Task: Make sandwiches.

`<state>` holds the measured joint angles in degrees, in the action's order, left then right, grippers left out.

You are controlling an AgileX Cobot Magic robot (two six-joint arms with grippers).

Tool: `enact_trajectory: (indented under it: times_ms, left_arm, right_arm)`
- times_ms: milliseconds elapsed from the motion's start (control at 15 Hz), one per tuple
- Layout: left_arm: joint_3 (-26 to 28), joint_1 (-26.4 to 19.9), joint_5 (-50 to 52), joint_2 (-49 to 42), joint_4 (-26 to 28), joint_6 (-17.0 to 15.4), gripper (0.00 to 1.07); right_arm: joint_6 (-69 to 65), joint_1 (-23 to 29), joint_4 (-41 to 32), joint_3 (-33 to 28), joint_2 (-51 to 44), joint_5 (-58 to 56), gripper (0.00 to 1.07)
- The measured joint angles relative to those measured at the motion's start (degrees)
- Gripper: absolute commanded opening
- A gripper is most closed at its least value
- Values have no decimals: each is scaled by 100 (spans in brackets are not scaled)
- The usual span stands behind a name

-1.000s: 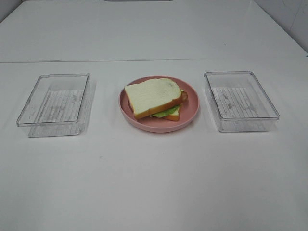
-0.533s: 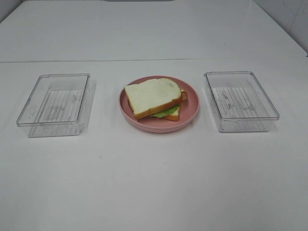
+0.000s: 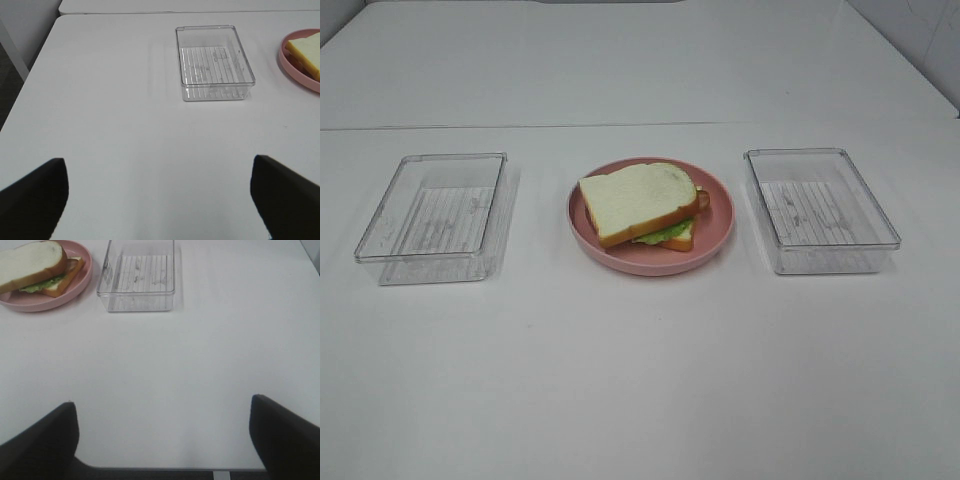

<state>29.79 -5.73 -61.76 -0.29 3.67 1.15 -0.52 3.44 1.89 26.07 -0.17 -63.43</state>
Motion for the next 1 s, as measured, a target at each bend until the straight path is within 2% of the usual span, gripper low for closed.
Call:
enact_trajectory:
  times_ms: [1000]
  left_arm:
    - [0,0,0,0,0,0,91]
  right_arm:
    - [-138,0,92,0,0,6,89]
